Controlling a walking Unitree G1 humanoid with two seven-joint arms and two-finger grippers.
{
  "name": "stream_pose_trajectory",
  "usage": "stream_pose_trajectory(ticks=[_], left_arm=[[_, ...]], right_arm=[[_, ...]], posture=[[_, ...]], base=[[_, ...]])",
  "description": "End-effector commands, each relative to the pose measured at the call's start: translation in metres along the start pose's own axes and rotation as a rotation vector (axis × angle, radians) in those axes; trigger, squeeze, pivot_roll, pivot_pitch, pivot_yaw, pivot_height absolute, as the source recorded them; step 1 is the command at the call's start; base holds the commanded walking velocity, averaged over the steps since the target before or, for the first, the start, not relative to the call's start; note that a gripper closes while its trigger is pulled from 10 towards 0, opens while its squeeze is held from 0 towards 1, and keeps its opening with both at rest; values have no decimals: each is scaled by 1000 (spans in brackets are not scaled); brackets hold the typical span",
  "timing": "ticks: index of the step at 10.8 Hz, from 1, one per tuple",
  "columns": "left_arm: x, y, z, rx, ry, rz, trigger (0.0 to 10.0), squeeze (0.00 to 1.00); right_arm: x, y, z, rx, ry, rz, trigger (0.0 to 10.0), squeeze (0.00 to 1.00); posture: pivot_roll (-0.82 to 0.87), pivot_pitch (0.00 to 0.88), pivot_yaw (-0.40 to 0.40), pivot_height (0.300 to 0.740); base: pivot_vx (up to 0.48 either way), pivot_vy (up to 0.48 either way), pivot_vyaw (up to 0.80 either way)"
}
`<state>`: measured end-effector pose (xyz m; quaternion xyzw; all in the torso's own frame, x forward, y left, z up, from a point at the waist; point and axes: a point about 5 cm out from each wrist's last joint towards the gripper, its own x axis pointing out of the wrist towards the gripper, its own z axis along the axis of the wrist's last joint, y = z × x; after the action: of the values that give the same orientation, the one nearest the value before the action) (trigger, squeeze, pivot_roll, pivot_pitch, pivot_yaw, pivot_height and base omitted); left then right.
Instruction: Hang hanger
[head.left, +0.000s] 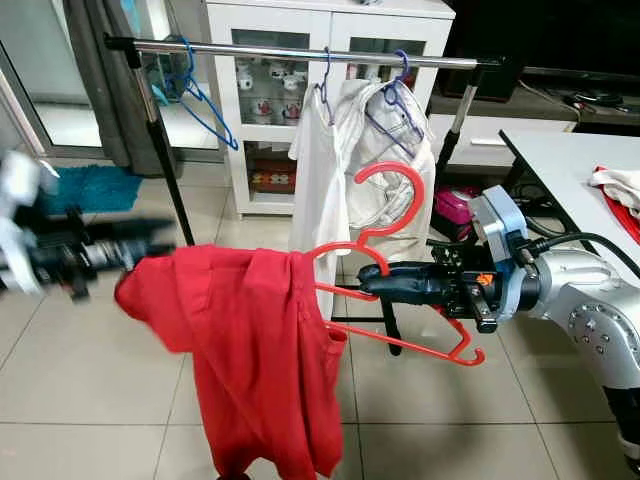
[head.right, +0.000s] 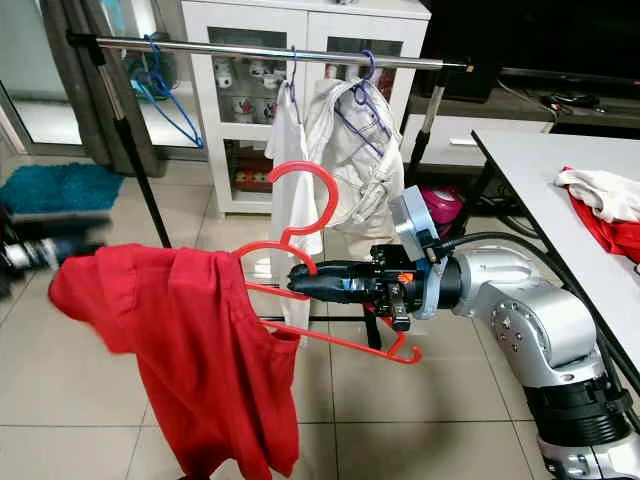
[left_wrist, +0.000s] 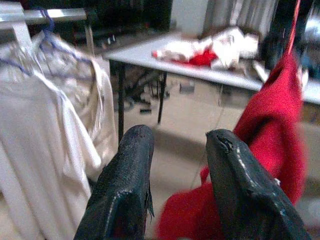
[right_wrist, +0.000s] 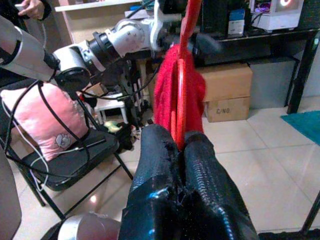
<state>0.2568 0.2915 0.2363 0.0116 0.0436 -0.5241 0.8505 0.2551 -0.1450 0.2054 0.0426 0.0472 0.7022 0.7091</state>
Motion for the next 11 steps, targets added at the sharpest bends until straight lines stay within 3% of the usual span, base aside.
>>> stream_pose_trajectory(ticks=[1, 2, 3, 5, 6, 7, 9, 10, 11], left_arm=[[-6, 4, 8, -10, -63, 42, 10000, 0], [-12, 6, 12, -49, -117, 57, 10000, 0], [-12, 1, 10, -90, -108, 16, 10000, 0], [-5, -11, -23, -57, 153, -49, 10000, 0], [-4, -11, -29, -53, 185, -49, 10000, 0], [-5, -10, -34, -44, 222, -40, 0, 0], [-4, -9, -32, -57, 177, -40, 0, 0], [-4, -7, -23, -52, 104, -18, 1176, 0], [-5, -3, -9, -51, 1, 31, 10000, 0]], right_arm=[[0, 3, 8, -49, 2, 20, 10000, 0], [0, 3, 8, -47, 3, 21, 10000, 0], [1, 3, 7, -47, 4, 25, 10000, 0], [2, 2, 8, -49, 2, 31, 10000, 0], [3, 2, 8, -49, 0, 33, 10000, 0], [3, 2, 8, -49, 1, 32, 10000, 0], [3, 2, 8, -49, 1, 28, 10000, 0], [2, 1, 8, -50, 2, 25, 10000, 0], [1, 0, 8, -49, 4, 20, 10000, 0]], posture=[[-26, 0, -11, 740], [-26, 0, -11, 740], [-20, 0, -16, 740], [-19, 0, -18, 740], [-21, 0, -17, 740], [-24, 0, -15, 740], [-27, 0, -12, 740], [-25, 0, -12, 740], [-23, 0, -12, 740]], base=[[0, 0, 0], [0, 0, 0], [0, 0, 0], [0, 0, 0], [0, 0, 0], [0, 0, 0], [0, 0, 0], [0, 0, 0], [0, 0, 0]])
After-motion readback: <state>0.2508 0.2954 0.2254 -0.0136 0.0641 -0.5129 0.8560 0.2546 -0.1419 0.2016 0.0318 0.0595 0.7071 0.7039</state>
